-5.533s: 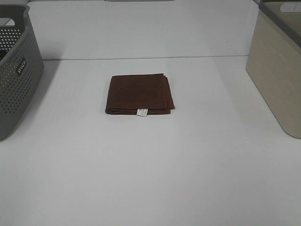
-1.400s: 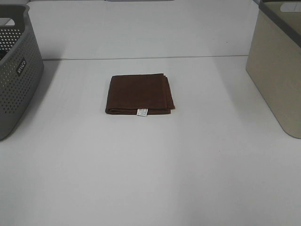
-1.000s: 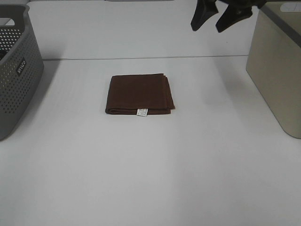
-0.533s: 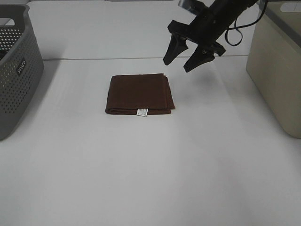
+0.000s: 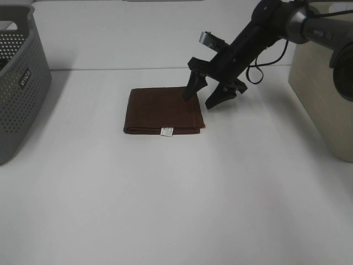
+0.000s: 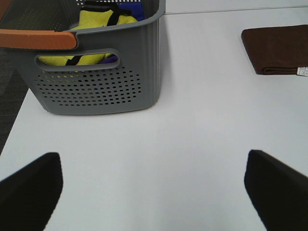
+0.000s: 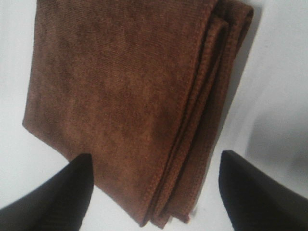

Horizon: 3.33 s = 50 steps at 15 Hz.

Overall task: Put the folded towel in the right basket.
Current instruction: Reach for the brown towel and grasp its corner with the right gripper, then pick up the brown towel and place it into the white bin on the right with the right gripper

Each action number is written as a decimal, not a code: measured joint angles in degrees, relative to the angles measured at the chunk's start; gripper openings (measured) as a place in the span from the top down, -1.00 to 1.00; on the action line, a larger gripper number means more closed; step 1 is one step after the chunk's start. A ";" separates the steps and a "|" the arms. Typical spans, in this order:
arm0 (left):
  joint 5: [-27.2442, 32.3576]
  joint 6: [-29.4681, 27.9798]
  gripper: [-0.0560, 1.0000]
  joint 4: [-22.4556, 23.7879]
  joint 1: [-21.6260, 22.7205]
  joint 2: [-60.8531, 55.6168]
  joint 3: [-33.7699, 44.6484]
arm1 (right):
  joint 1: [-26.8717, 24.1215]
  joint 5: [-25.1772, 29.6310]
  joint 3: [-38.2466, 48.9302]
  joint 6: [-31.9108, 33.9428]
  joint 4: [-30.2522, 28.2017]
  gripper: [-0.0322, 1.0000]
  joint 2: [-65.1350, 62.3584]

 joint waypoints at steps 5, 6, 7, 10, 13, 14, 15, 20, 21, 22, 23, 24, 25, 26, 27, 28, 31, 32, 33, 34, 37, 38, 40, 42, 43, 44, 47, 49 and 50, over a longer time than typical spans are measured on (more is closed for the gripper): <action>0.00 0.00 -0.95 0.00 0.00 0.00 0.00 | 0.00 -2.18 -1.09 -1.49 3.15 -0.39 3.04; 0.00 0.00 -0.95 0.00 0.00 0.00 0.00 | 0.11 -2.46 -1.09 -2.41 4.64 -0.38 3.38; 0.00 0.00 -0.95 0.00 0.00 0.00 0.00 | 0.40 -2.64 -1.09 -3.15 4.93 -0.28 3.55; 0.00 0.00 -0.95 0.00 0.00 0.00 0.00 | 0.97 -4.18 -1.09 -3.90 5.39 0.29 4.41; 0.00 0.00 -0.95 0.00 0.00 0.00 0.00 | 0.97 -4.41 -1.09 -3.95 5.27 0.80 4.64; 0.00 0.00 -0.95 0.00 0.00 0.00 0.00 | 0.97 -4.41 -1.09 -4.35 5.73 0.80 4.64; 0.00 0.00 -0.95 0.00 0.00 0.00 0.00 | 0.97 -4.18 -1.60 -4.41 5.79 0.80 4.64; 0.00 0.00 -0.95 0.00 0.00 0.00 0.00 | 1.03 -0.40 -11.57 -4.93 3.32 0.80 -0.46; 0.00 0.00 -0.95 0.00 0.00 0.00 0.00 | 1.03 -0.29 -14.09 -4.87 2.23 0.80 -2.18; 0.00 0.00 -0.95 0.00 0.00 0.00 0.00 | 1.03 -0.06 -17.53 -4.35 -0.46 0.80 -4.53; 0.00 0.00 -0.95 0.00 0.00 0.00 0.00 | 1.03 0.00 -18.45 -4.18 -2.58 0.80 -6.30; 0.00 0.00 -0.95 0.00 0.00 0.00 0.00 | 1.03 0.17 -18.74 -4.13 -5.33 0.80 -8.71; 0.00 0.00 -0.95 0.00 0.00 0.00 0.00 | 1.03 0.23 -18.79 -4.01 -8.59 0.80 -11.12; 0.00 0.00 -0.95 0.00 0.00 0.00 0.00 | 1.03 0.29 -18.85 -3.95 -12.55 0.80 -13.41; 0.00 0.00 -0.95 0.00 0.00 0.00 0.00 | 1.03 0.52 -18.85 -3.95 -18.45 0.80 -16.50; 0.00 0.00 -0.95 0.00 0.00 0.00 0.00 | 1.03 0.52 -18.85 -3.95 -20.23 0.80 -17.59; 0.00 0.00 -0.95 0.00 0.00 0.00 0.00 | -0.23 0.52 -18.85 -3.84 -27.22 0.80 -22.69; 0.00 0.00 -0.95 0.00 0.00 0.00 0.00 | -1.72 0.52 -18.91 -3.78 -26.53 0.80 -23.95; 0.00 0.00 -0.95 0.00 0.00 0.00 0.00 | -4.07 0.52 -18.91 -3.21 -25.95 0.80 -25.04; 0.00 0.00 -0.95 0.00 0.00 0.00 0.00 | -6.88 0.52 -18.91 -2.81 -25.55 0.80 -25.90; 0.00 0.00 -0.95 0.00 0.00 0.00 0.00 | -14.78 0.57 -18.85 -2.75 -23.78 0.80 -27.90; 0.00 0.00 -0.95 0.00 0.00 0.00 0.00 | -17.53 0.52 -17.70 -2.75 -23.38 0.80 -28.71; 0.00 0.00 -0.95 0.00 0.00 0.00 0.00 | -21.08 0.52 -13.75 -2.75 -23.20 0.80 -30.25; 0.00 0.00 -0.95 0.00 0.00 0.00 0.00 | -25.21 0.52 -6.02 -2.75 -23.20 0.80 -32.03; 0.00 0.00 -0.95 0.00 0.00 0.00 0.00 | -26.87 0.52 -2.23 -2.75 -23.20 0.80 -32.14; 0.00 0.00 -0.95 0.00 0.00 0.00 0.00 | -28.02 0.52 0.69 -2.75 -23.20 0.80 -32.20; 0.00 0.00 -0.95 0.00 0.00 0.00 0.00 | -29.51 0.52 10.08 -2.75 -22.35 0.80 -32.31; 0.00 0.00 -0.95 0.00 0.00 0.00 0.00 | -29.51 0.52 11.12 -2.46 -22.06 0.79 -32.31; 0.00 0.00 -0.95 0.00 0.00 0.00 0.00 | -29.51 0.52 11.12 -2.23 -22.12 0.70 -32.43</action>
